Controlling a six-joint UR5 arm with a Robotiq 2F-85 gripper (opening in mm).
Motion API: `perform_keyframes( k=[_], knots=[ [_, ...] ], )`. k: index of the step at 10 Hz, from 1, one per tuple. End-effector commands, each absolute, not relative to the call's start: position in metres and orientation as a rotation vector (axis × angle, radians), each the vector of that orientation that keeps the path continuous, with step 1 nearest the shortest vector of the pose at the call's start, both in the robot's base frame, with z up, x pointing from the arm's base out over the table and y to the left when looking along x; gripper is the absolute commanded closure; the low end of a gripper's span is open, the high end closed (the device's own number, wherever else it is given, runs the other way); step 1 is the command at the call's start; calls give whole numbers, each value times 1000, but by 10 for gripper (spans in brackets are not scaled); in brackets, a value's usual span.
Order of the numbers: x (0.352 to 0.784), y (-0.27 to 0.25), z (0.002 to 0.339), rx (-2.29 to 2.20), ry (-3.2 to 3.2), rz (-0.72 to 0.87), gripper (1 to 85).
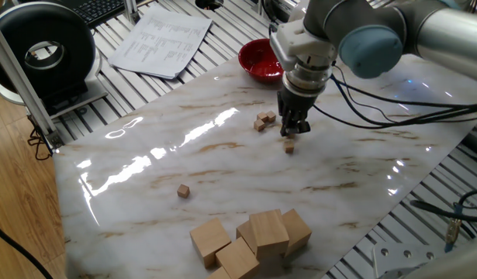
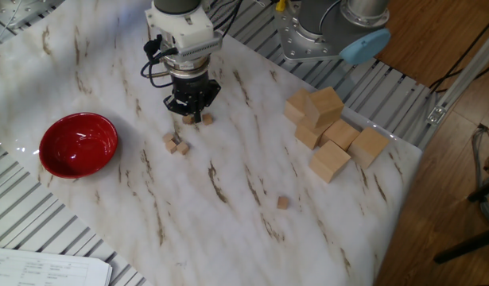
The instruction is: Stack the blocks into a pyramid shape
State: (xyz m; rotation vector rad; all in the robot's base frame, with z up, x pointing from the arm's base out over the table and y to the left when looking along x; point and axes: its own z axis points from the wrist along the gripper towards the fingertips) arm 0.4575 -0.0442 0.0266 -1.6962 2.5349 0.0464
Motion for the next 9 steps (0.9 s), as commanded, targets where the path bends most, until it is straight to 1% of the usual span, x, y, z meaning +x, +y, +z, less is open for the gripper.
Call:
perform_keyframes(
  k=[1, 3, 7, 9],
  knots=[
    [465, -43, 24, -1697, 2527, 29, 847],
    [461, -42, 15, -1674, 2532, 41, 847],
    [449, -40, 11, -1610, 2574, 88, 847],
    [443, -41, 12, -1607, 2586, 67, 847]
  ],
)
